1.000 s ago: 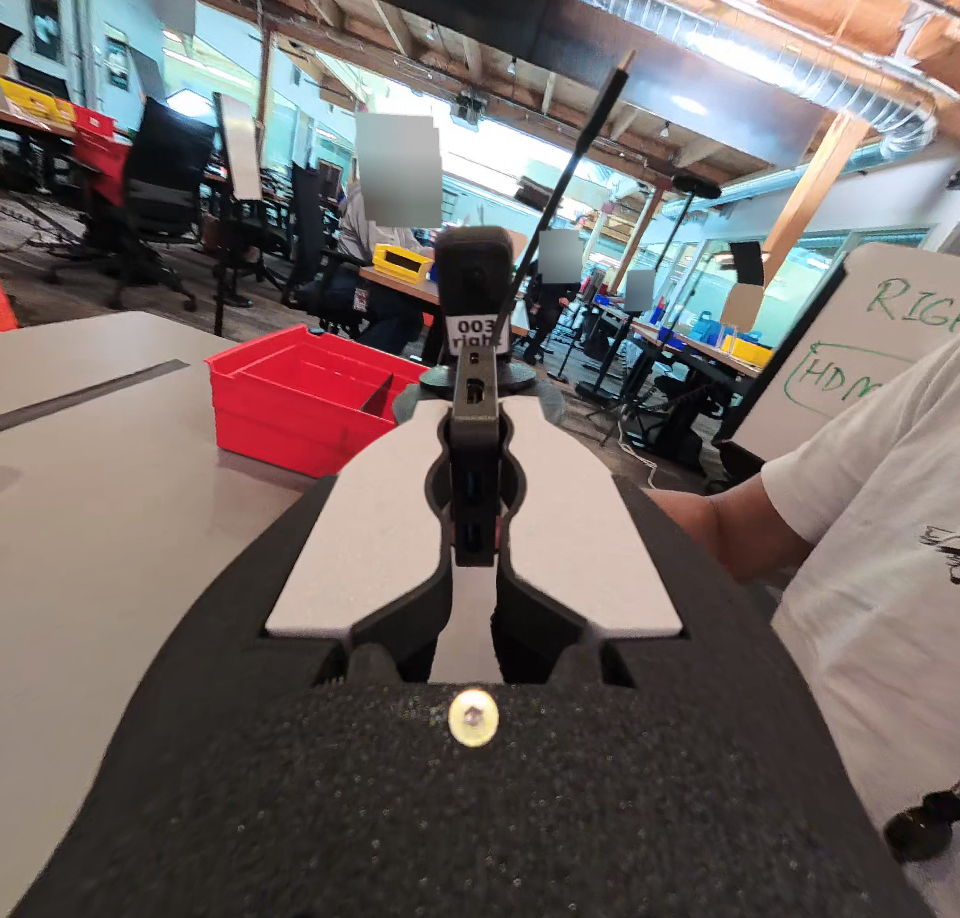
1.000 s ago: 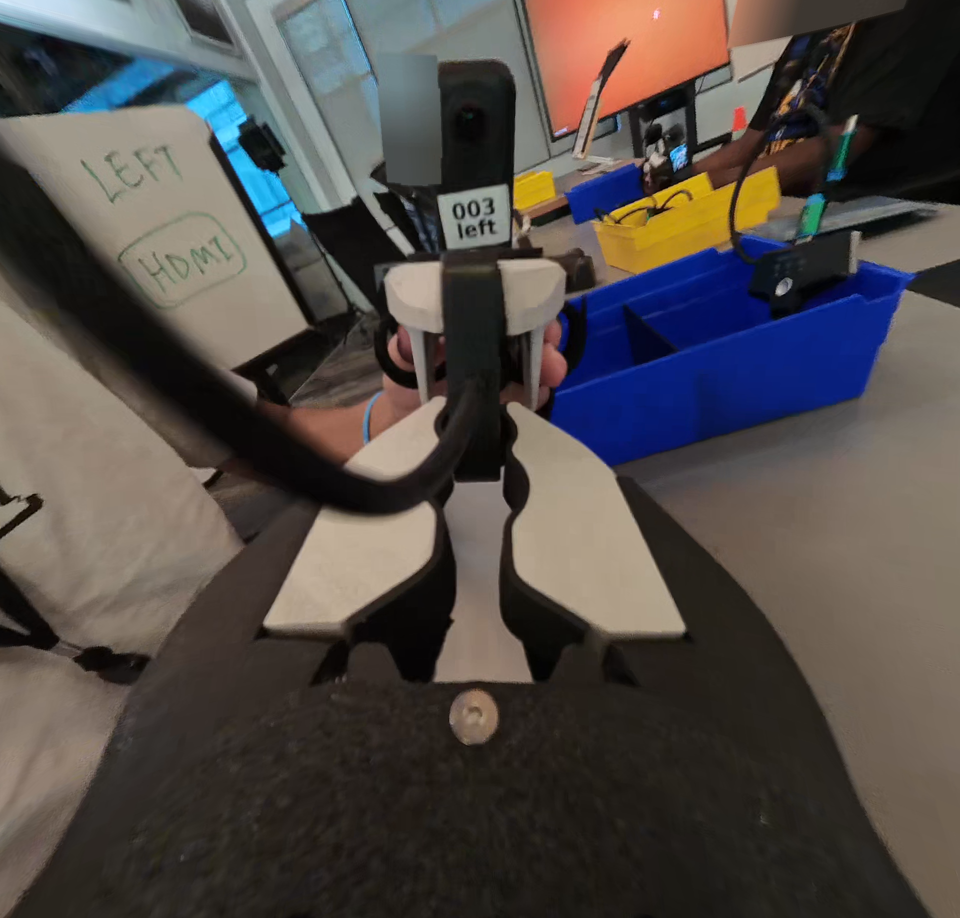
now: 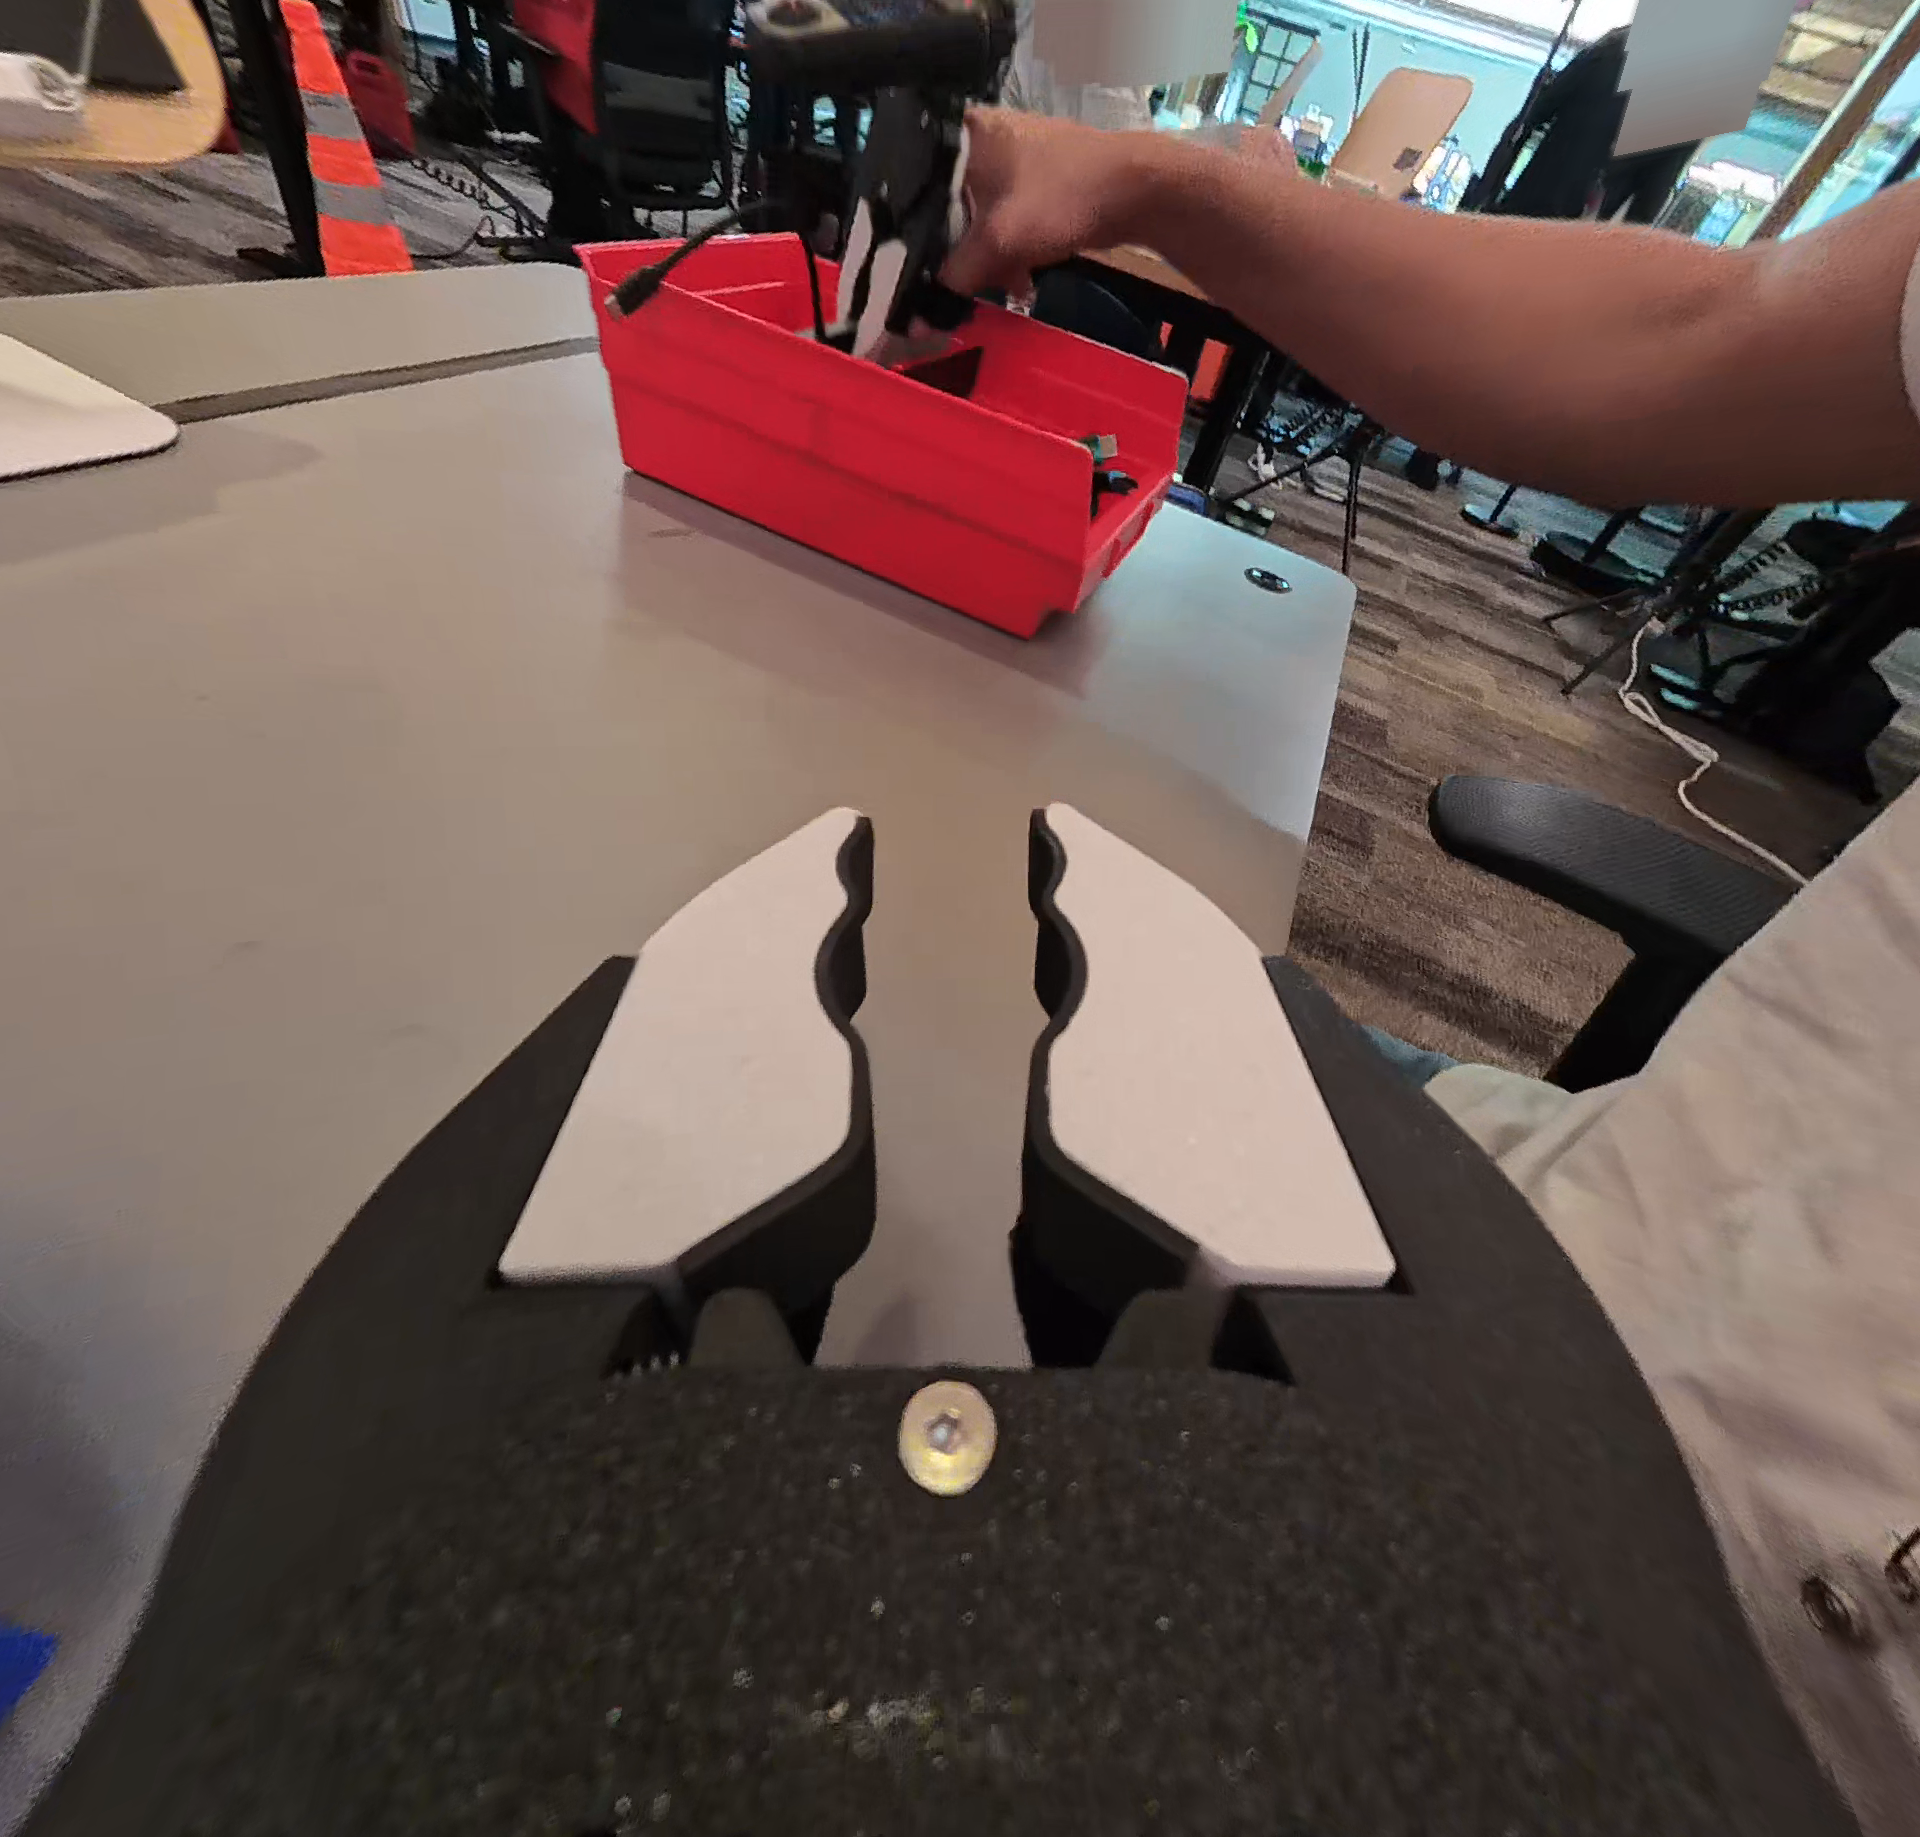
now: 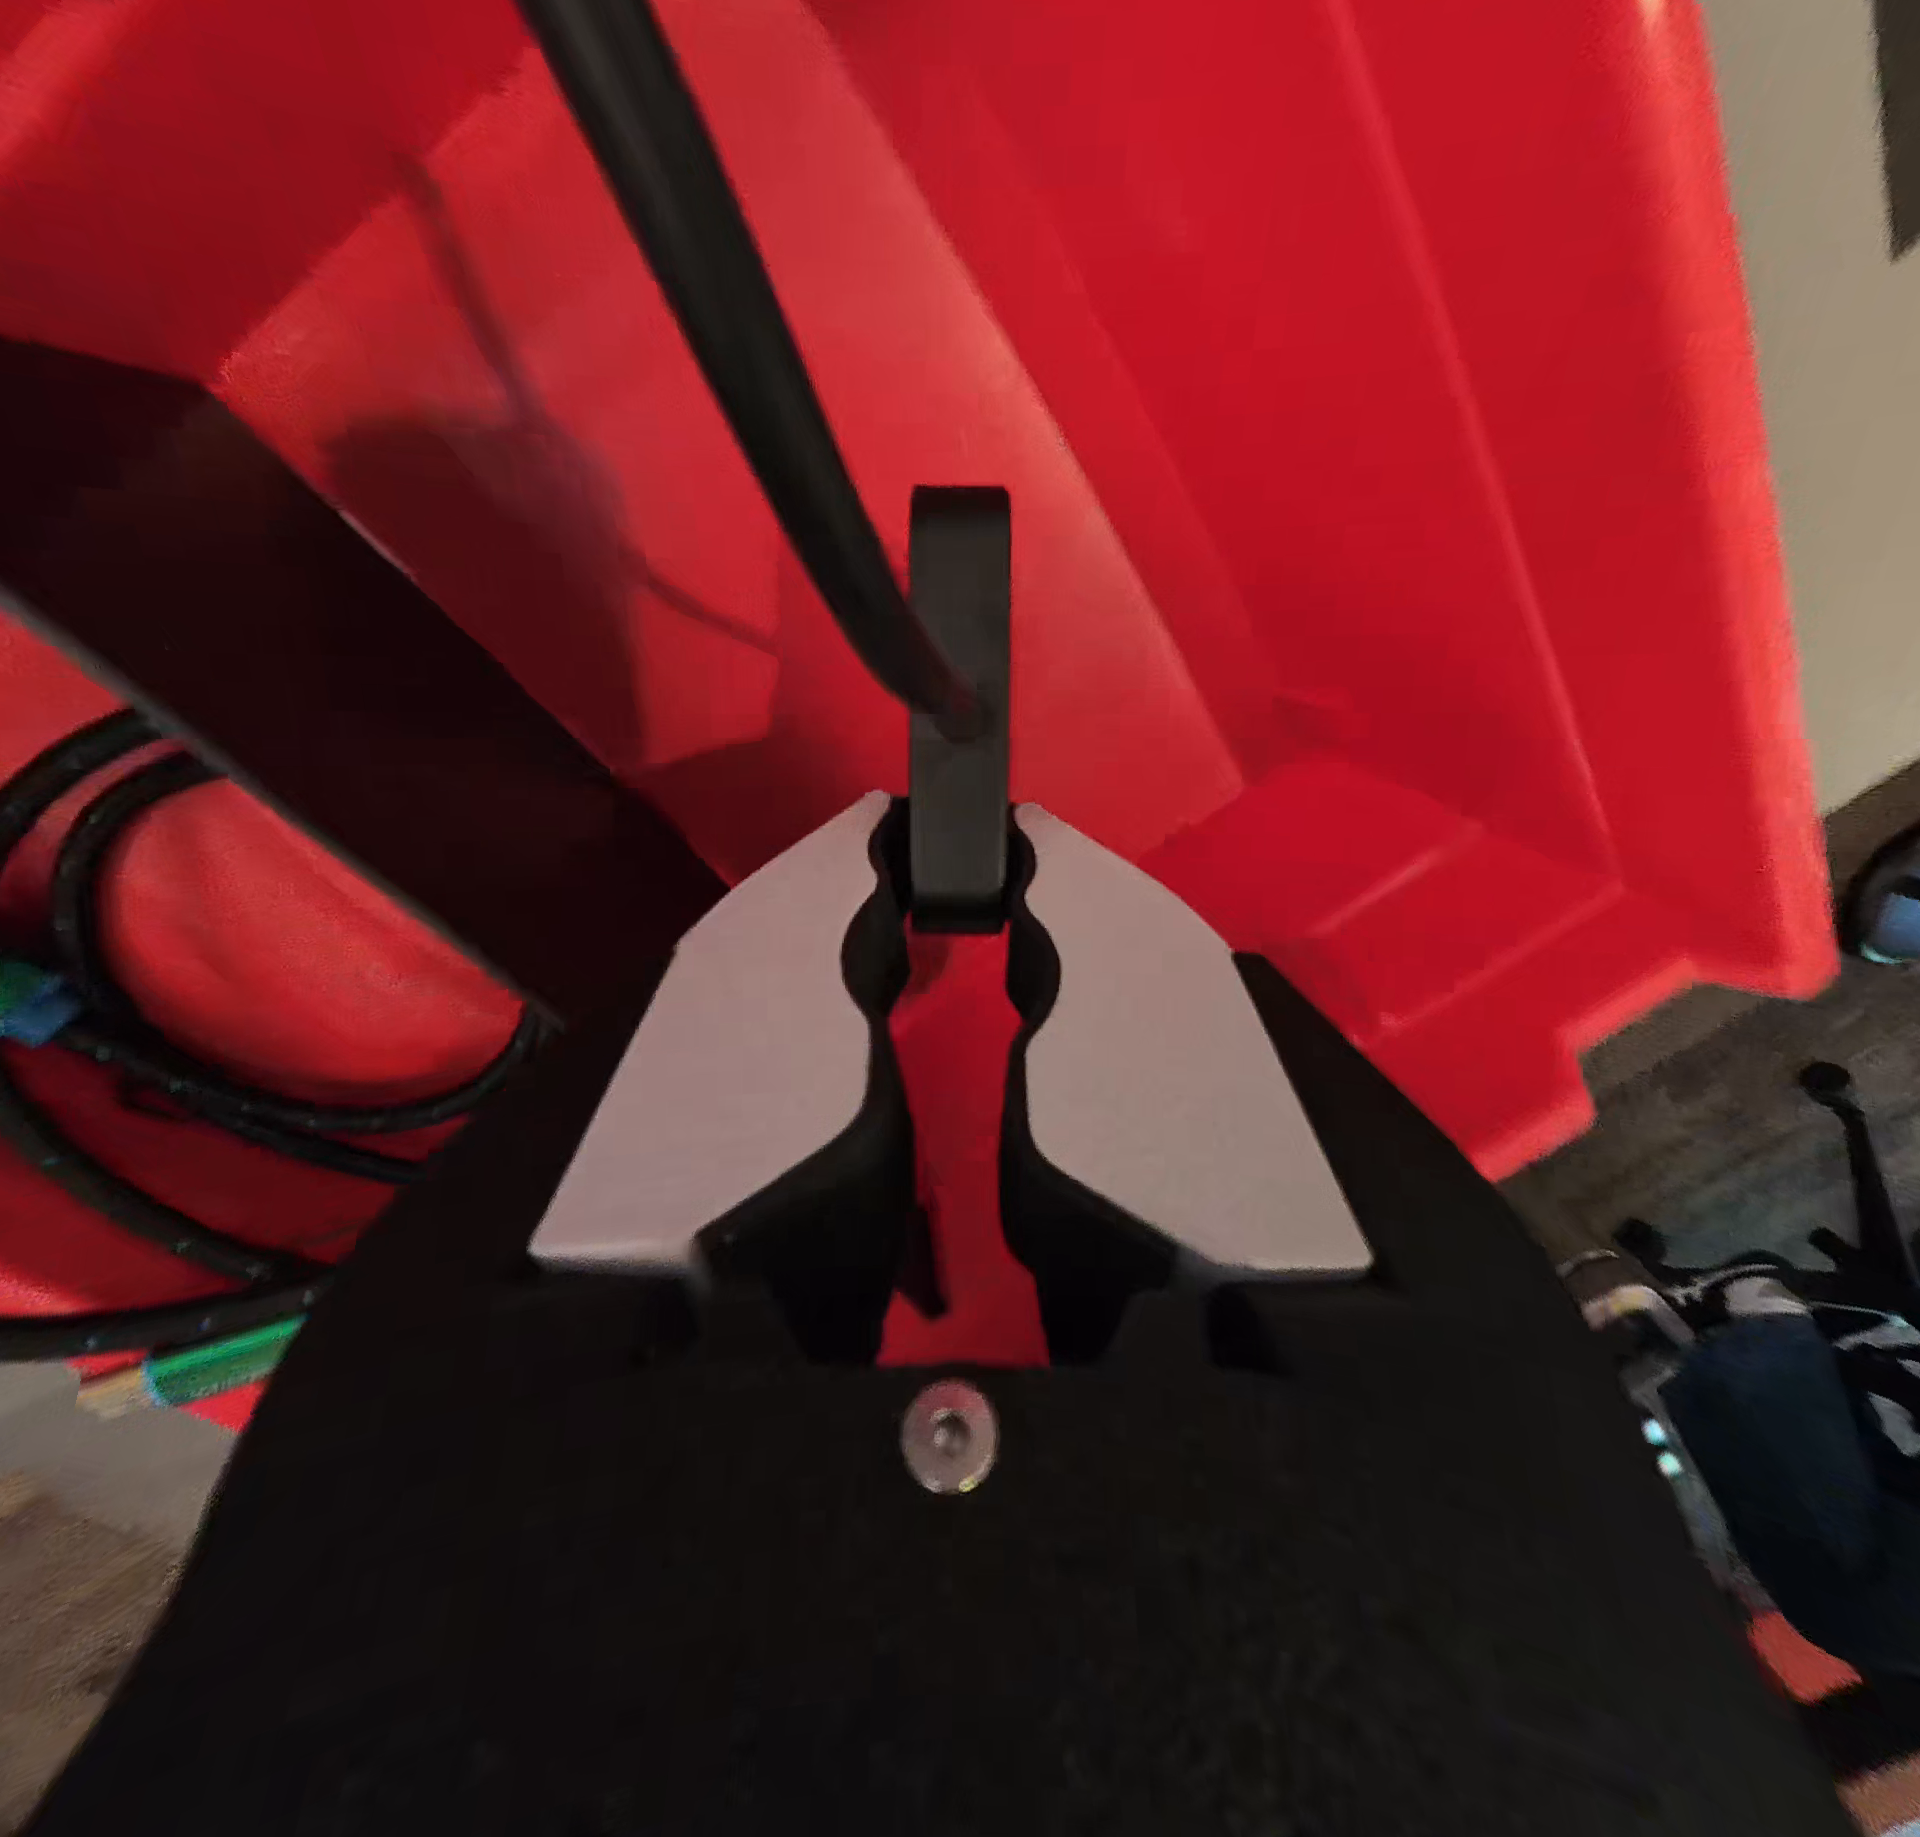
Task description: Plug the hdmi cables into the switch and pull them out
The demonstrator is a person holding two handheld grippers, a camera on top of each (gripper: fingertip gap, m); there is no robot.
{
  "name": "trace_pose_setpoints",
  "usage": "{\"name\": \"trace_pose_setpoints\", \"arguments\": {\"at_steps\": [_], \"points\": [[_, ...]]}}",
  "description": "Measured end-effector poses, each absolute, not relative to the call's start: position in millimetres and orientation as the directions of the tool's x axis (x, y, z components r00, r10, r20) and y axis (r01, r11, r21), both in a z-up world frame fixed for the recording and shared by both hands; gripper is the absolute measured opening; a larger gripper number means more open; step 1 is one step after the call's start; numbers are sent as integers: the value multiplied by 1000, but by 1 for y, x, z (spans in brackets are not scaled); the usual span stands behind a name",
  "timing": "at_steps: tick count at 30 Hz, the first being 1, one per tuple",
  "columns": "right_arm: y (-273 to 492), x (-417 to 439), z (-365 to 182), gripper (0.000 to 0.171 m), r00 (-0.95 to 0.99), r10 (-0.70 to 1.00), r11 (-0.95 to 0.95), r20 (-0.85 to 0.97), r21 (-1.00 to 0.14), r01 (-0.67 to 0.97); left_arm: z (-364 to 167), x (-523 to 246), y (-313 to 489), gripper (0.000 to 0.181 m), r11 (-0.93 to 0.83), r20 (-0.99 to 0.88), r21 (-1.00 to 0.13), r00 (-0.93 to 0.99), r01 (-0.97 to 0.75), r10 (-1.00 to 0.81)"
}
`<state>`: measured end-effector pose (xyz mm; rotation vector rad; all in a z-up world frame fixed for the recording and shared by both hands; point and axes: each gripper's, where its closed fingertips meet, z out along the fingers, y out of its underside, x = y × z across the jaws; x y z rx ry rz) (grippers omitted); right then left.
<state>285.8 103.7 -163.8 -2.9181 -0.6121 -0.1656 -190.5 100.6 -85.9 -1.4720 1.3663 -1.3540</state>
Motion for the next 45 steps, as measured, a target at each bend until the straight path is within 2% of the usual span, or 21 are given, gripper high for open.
{"name": "trace_pose_setpoints", "arguments": {"at_steps": [2, 6, 8, 10, 12, 13, 17, 19, 21, 23, 25, 27, 30, 33, 36, 40, 45], "points": [[107, 280, -174, 15, 920, 380, -911, 92, -132, 390, -86, -193, 107, 29, -218, 240, -953, -82, -211, -967], [113, 281, -181, 15, 922, 369, -916, 116, -121, 382, -87, -200, 118, 26, -221, 231, -961, -45, -168, -972], [113, 286, -180, 33, 924, 350, -923, 155, -111, 368, -91, -203, 122, 26, -217, 225, -961, -25, -170, -974], [107, 287, -175, 40, 929, 325, -933, 175, -100, 345, -95, -203, 126, 30, -218, 223, -958, -7, -184, -975], [104, 287, -158, 31, 933, 268, -933, 242, -178, 314, -97, -204, 130, 42, -224, 227, -954, 7, -201, -974], [99, 282, -146, 33, 935, 240, -926, 261, -229, 301, -97, -205, 131, 45, -222, 224, -954, 15, -204, -975], [70, 269, -91, 59, 929, -1, -845, 370, -497, 197, -91, -208, 145, 57, -216, 203, -957, 83, -192, -976], [56, 247, -68, 55, 925, -111, -757, 364, -633, 158, -80, -212, 160, 65, -223, 198, -957, 144, -185, -969], [47, 209, -54, 53, 931, -131, -683, 342, -712, 166, -62, -219, 182, 69, -237, 199, -956, 209, -171, -957], [54, 143, -49, 51, 969, -29, -562, 247, -806, 189, -42, -232, 215, 70, -255, 198, -954, 306, -158, -931], [65, 58, -52, 52, 979, 183, -411, 93, -897, 162, -35, -248, 261, 70, -302, 185, -933, 461, -196, -868], [72, -12, -63, 53, 934, 355, -343, -31, -934, 99, -35, -263, 309, 74, -381, 184, -898, 600, -219, -779], [86, -80, -84, 56, 857, 510, -296, -81, -951, 86, -35, -268, 375, 98, -488, 225, -857, 732, -166, -643], [95, -107, -110, 56, 823, 562, -322, -81, -938, 128, -50, -263, 432, 119, -575, 256, -809, 808, -121, -531], [96, -111, -128, 55, 836, 546, -346, -59, -925, 160, -81, -254, 470, 128, -673, 313, -736, 842, -77, -439], [87, -113, -132, 53, 828, 558, -337, -57, -927, 164, -111, -225, 486, 141, -804, 475, -594, 789, -40, -390], [78, -111, -131, 52, 826, 562, -331, -44, -927, 176, -129, -222, 503, 133, -835, 500, -548, 781, -51, -375]]}}
